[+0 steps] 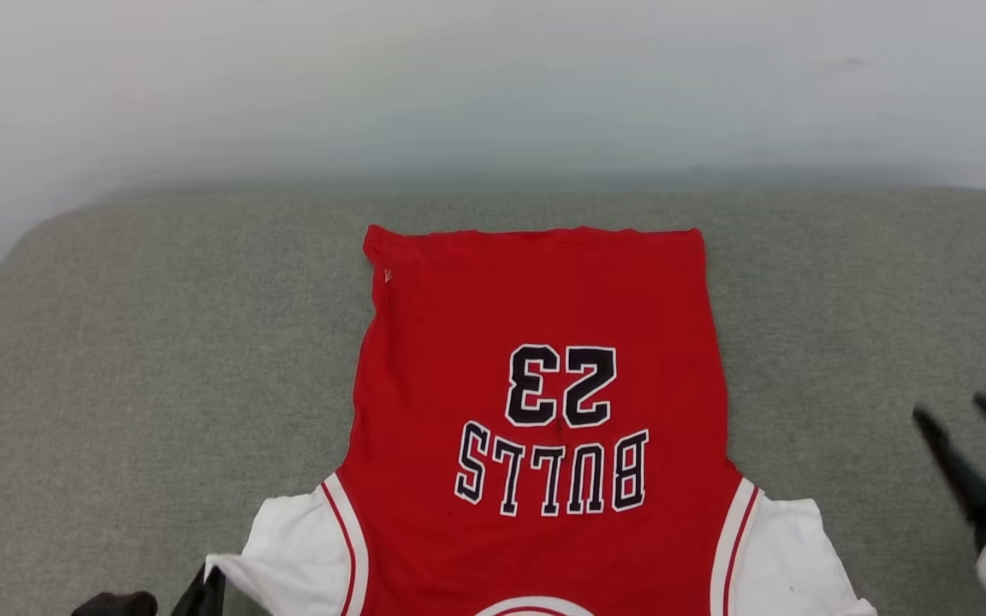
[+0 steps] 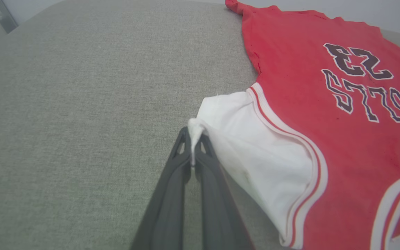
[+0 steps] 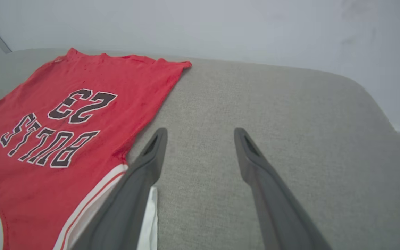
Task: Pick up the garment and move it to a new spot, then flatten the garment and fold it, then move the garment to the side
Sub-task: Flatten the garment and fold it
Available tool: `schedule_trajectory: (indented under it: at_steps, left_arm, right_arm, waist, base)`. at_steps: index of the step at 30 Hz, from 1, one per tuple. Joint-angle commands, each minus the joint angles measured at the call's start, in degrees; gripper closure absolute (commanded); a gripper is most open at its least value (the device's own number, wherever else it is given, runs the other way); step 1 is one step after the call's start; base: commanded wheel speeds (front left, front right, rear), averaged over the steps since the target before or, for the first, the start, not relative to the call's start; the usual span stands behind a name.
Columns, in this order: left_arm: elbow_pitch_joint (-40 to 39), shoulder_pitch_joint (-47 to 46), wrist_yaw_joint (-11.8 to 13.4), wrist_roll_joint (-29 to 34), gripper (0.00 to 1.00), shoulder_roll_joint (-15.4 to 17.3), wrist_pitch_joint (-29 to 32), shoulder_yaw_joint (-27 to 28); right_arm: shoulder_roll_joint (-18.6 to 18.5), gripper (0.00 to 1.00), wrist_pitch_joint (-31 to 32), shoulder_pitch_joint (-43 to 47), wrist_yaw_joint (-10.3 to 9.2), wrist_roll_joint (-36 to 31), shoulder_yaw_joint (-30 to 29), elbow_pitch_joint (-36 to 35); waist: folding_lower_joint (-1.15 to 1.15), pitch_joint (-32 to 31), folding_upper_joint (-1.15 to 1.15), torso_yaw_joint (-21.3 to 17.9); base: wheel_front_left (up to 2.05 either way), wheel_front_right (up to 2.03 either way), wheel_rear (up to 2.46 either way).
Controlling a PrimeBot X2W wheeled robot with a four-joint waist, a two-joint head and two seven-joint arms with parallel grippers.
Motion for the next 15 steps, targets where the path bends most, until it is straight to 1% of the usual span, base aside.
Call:
schedule_trajectory:
  at_steps: [1,3,5,9,11,15]
  left_arm:
    - [-0.62,-0.86,0.36,0.56,1.0,-0.06,-0.42,0.35]
    - [-1.99,-1.91,0.53,1.73,1.0,-0.29,-0.42,0.6]
    - [-3.2,-2.95,0.75,2.65,1.0,-0.66,-0.42,0.79]
    - [-5.48,-6.03,0.56,4.81,1.0,-1.82,-0.42,0.84]
    - [-6.36,-7.23,0.35,5.53,1.0,-2.51,-0.36,0.99]
    - [-8.0,-9.46,-0.03,7.23,1.0,-4.6,-0.35,1.34]
  right_arm:
    - [-0.23,0.0,0.64,-1.79,-0.06,-0.2,-0.91,-1.07]
    - [-0.21,0.0,2.43,-5.59,-0.06,-1.05,-3.36,-3.41]
    - [0.6,0.0,5.15,-10.18,-0.05,-0.59,-4.9,-5.2]
    - [0.18,0.0,12.44,-20.22,-0.05,-0.51,-5.26,-6.85]
    - [0.46,0.0,16.45,-25.31,-0.06,-0.84,-4.78,-6.51]
    - [0.35,0.0,25.24,-35.02,-0.06,-1.3,-3.07,-3.19]
  waist:
    - [-0.01,0.99,0.0,0.59]
    - [-0.01,2.47,0.0,1.33]
    - [-0.01,4.47,0.0,1.99]
    - [-0.01,8.92,0.0,4.24]
    - [-0.01,10.97,0.0,5.33]
    - [-0.01,14.64,0.0,7.74]
  base:
    - [0.0,0.0,0.0]
    - [0.0,0.0,0.0]
    - [0.0,0.0,0.0]
    - [0.0,0.0,0.0]
    - [0.0,0.0,0.0]
    - [0.0,0.0,0.0]
